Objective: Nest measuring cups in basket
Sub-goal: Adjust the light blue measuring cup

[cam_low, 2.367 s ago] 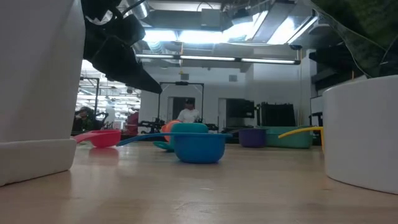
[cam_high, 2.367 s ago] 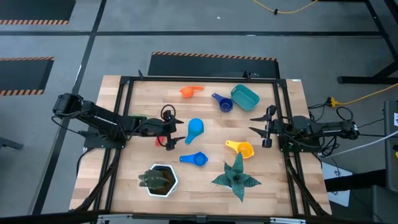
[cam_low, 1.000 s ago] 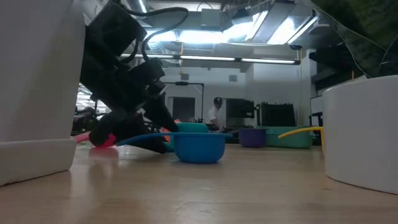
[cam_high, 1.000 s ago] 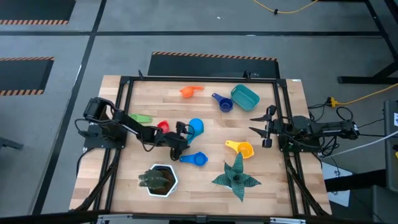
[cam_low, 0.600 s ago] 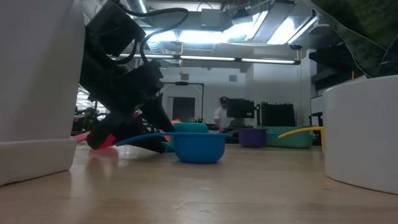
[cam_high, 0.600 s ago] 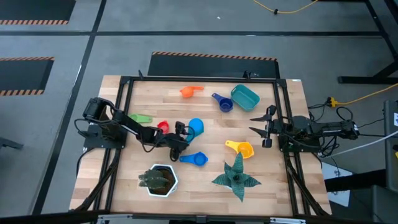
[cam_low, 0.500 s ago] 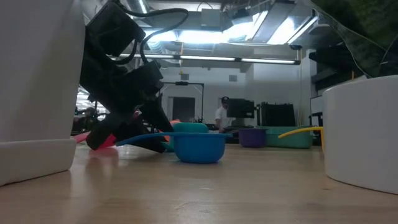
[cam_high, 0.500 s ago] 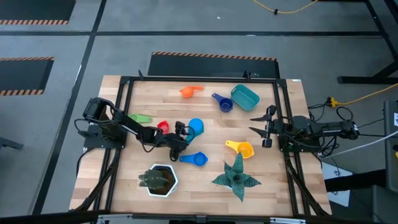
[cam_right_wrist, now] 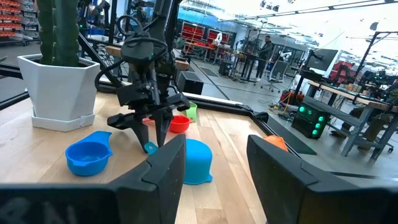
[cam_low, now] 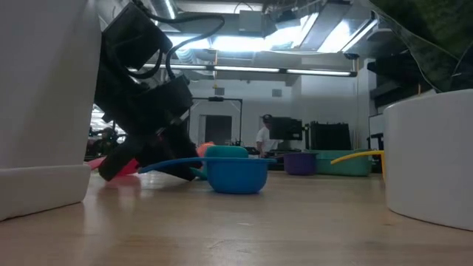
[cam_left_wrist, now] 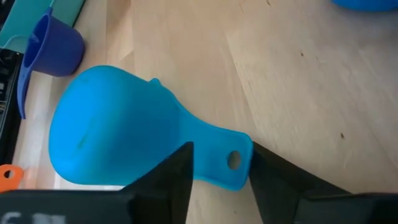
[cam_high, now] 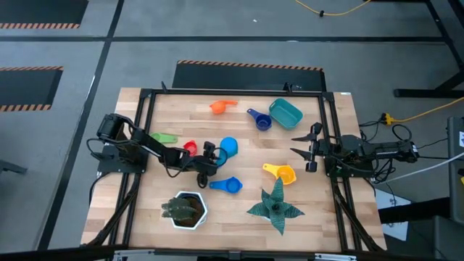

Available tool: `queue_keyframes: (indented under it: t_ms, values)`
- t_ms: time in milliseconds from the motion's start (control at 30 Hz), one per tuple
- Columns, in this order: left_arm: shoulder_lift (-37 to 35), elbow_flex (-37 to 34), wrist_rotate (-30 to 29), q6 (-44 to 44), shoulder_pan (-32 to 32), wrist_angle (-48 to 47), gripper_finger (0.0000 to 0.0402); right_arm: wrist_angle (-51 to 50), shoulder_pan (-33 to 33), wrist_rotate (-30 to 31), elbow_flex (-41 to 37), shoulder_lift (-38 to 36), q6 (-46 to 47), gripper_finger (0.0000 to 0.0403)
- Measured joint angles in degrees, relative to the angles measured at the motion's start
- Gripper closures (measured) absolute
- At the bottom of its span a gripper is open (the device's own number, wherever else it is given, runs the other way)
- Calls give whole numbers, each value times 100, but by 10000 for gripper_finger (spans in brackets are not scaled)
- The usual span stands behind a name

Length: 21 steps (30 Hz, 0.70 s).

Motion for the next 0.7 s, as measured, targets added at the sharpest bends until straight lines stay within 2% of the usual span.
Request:
queue_keyframes:
  t_ms: [533,700]
  values:
    - [0,-3,7,35,0,52,391,0,-1,0,0,0,0,227]
    - [-4,0,3,28,0,52,396,-1,-2,0,0,-1,0,227]
